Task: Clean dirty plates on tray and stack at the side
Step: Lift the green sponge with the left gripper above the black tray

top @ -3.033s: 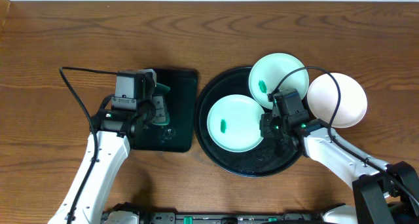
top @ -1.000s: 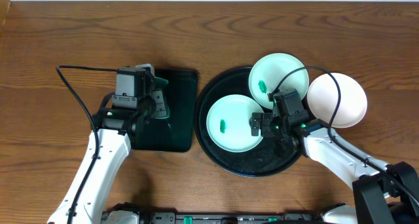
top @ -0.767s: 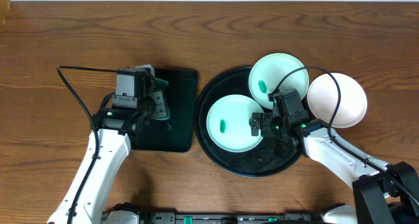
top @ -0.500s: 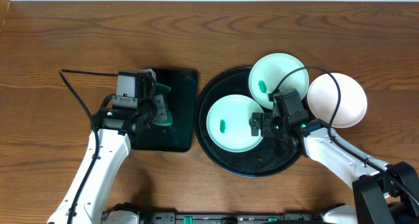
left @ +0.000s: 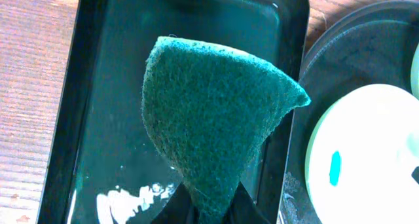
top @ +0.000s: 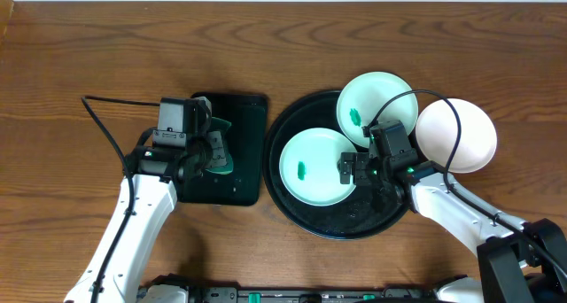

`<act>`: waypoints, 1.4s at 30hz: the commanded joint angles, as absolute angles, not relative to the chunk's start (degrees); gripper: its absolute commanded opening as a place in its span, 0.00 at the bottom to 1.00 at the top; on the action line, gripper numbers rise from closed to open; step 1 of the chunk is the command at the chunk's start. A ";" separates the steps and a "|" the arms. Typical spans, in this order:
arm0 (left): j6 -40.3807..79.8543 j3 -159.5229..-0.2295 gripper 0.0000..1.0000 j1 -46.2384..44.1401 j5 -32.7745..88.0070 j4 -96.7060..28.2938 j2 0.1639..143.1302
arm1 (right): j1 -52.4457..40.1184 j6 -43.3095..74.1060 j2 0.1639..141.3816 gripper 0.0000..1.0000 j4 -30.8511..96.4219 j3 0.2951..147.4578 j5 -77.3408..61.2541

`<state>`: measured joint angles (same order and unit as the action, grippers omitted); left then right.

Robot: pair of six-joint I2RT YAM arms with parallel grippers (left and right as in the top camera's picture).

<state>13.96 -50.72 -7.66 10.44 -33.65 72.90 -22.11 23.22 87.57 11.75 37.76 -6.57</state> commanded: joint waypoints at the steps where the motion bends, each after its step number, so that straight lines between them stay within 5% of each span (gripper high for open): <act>1: 14.70 -51.22 0.10 -7.49 11.14 -33.54 73.10 | -22.17 23.09 87.33 0.99 12.49 37.45 -5.85; 23: 14.74 -51.22 0.10 -7.49 11.18 -36.67 73.10 | -22.09 22.98 87.13 0.99 12.19 37.45 -9.80; 25: 15.16 -51.22 0.10 -7.49 11.16 -36.10 73.10 | -22.09 20.01 87.15 0.86 12.64 37.45 -11.92; 29: 15.75 -51.22 0.10 -7.49 11.16 -34.35 73.12 | -22.06 14.52 87.15 0.44 13.96 37.45 -11.31; 34: 15.75 -51.22 0.07 -7.49 10.74 -34.26 73.12 | -22.06 14.74 87.24 0.19 13.47 37.45 -9.23; 42: 14.04 -53.04 0.07 -7.49 9.43 -34.65 73.45 | -22.06 18.63 87.29 0.13 13.08 37.43 -4.34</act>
